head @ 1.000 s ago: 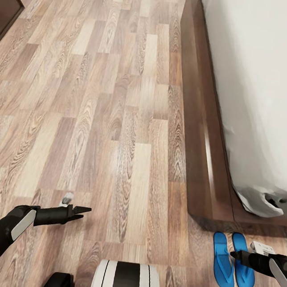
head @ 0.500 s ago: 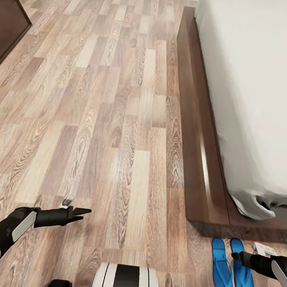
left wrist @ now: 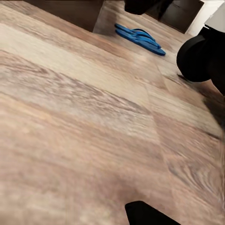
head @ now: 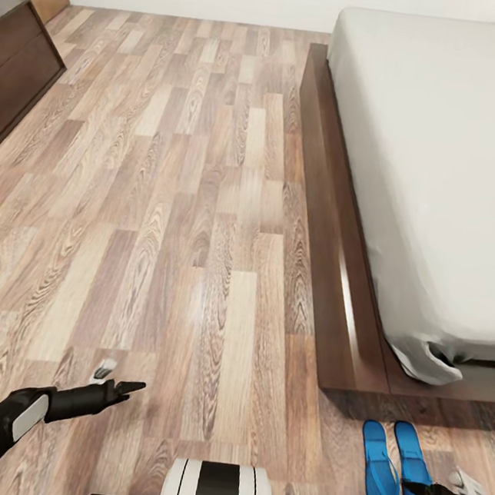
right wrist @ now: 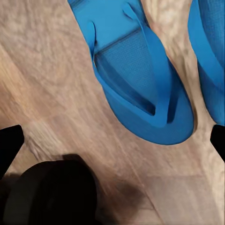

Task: In the bedroom, move the book from the bed onto either nightstand, and place the two sandals side by side next to the bed.

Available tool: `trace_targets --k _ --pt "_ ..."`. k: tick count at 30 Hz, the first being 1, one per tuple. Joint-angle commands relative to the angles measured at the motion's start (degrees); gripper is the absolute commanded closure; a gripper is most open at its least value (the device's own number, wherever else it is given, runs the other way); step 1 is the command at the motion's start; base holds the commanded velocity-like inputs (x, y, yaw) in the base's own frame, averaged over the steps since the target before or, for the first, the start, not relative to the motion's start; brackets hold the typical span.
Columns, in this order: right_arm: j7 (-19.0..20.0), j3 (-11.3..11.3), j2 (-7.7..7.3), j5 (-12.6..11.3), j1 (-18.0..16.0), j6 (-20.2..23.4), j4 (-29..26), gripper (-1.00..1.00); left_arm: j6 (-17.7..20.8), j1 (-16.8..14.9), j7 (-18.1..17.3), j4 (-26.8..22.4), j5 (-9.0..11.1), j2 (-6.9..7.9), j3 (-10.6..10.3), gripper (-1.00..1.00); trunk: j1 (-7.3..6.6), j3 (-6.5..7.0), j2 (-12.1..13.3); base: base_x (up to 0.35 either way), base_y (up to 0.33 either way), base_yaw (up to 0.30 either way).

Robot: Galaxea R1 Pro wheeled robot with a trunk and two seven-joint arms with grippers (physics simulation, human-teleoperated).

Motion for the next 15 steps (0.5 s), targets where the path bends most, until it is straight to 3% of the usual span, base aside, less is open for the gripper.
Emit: trace_targets --k 1,5,8,9,15 --pt "1.19 0.38 -0.10 -0.62 -0.04 -0.33 1.05 -1.00 -2.21 -0.04 -0.01 2.61 0.65 0.05 -0.41 -1.00 -0.03 0.20 0.00 0.000 0.000 0.000" --pt "2.48 0.38 -0.16 -0.62 -0.05 -1.65 3.24 -1.00 -9.85 -0.04 -0.09 9.11 0.66 0.05 -0.41 -1.00 -0.14 1.09 0.05 0.000 0.000 0.000" --pt "2.92 0.39 -0.19 -0.67 -0.05 -5.09 5.95 -1.00 -16.28 -0.04 -0.21 14.26 0.72 0.09 -0.37 -1.00 -0.22 1.75 0.09 0.000 0.000 0.000" --pt "3.03 0.39 -0.07 -0.70 -0.04 -10.32 9.42 -1.00 -19.92 -0.04 -0.19 16.72 0.85 0.07 -0.38 -1.00 -0.22 1.75 0.09 0.000 0.000 0.000" --pt "2.74 0.45 0.37 -0.68 -0.04 -19.25 14.39 -1.00 -21.68 0.04 -0.13 17.88 0.93 0.04 -0.40 -1.00 -0.22 1.75 0.09 0.000 0.000 0.000"
